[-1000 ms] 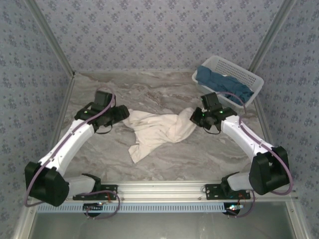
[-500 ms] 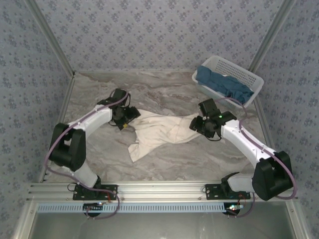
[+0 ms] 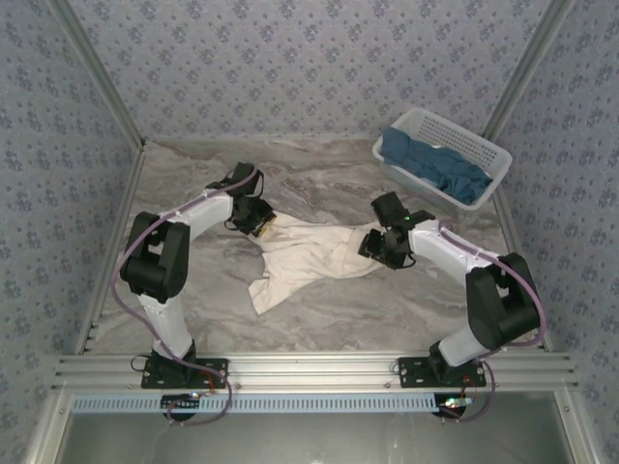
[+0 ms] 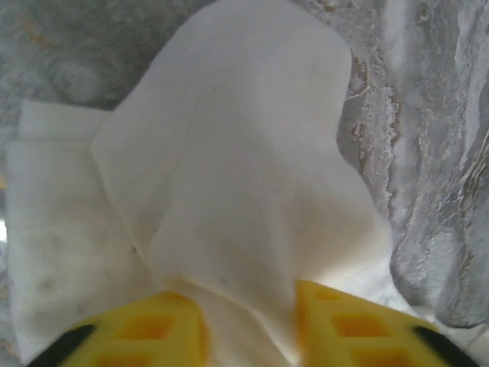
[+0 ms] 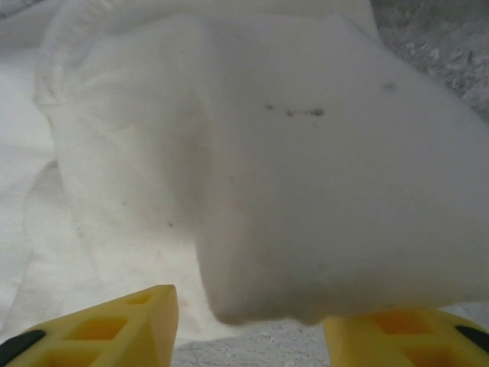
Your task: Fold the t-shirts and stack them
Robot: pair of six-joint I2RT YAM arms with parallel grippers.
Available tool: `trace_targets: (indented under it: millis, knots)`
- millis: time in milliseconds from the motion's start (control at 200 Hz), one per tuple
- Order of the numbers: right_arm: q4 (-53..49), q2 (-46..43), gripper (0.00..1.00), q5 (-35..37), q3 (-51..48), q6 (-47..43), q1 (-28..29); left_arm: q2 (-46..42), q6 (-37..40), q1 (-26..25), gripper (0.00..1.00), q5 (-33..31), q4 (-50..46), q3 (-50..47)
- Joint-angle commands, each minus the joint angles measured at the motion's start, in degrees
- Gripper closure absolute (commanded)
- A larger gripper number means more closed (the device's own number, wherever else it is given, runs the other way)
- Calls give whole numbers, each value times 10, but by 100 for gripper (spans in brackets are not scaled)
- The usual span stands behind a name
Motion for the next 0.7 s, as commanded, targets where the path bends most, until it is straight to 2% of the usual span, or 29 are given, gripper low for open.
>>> trace_targets:
  millis: [0, 85, 160, 415, 575, 694]
  knots:
    - [-2, 15, 59, -12, 26, -5, -1, 9, 0, 3, 87, -18, -15, 29]
    - [-2, 16, 81, -6, 32, -8, -4, -4, 8, 2, 100, -34, -24, 39]
    - [-2, 9, 100, 6, 40, -10, -7, -20, 18, 3, 100, -45, -35, 53]
    - [-7, -39, 100, 19, 115, -23, -27, -59, 47, 7, 100, -45, -86, 118]
    - [-2, -60, 100, -3, 198, -20, -63, -91, 56, 22, 100, -56, -102, 142]
    - [60, -74, 100, -38, 245, -5, -95, -112, 71, 40, 100, -60, -119, 158]
